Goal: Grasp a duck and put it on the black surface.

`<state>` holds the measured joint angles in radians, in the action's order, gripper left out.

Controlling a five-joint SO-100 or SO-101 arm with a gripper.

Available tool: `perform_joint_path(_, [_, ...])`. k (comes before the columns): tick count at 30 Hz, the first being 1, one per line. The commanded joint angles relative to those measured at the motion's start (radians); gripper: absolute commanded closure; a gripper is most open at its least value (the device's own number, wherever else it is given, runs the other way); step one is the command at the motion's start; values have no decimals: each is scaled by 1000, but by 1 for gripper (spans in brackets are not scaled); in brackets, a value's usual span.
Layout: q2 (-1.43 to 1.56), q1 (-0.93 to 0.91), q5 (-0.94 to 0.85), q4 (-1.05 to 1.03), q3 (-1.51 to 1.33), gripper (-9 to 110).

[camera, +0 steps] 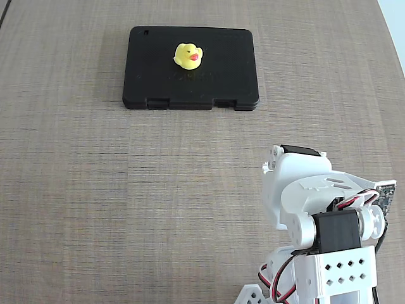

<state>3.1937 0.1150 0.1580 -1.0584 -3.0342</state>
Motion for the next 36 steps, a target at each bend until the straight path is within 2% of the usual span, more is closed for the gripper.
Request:
perform_joint_path(1, [20, -40, -6, -2, -9, 102])
perform_joint_path(12, [38, -124, -5, -3, -25, 102])
perform_joint_path(18, [173, -126, 5, -44, -55, 102])
perform_joint_path(36, [167, -126, -2, -69, -43, 102])
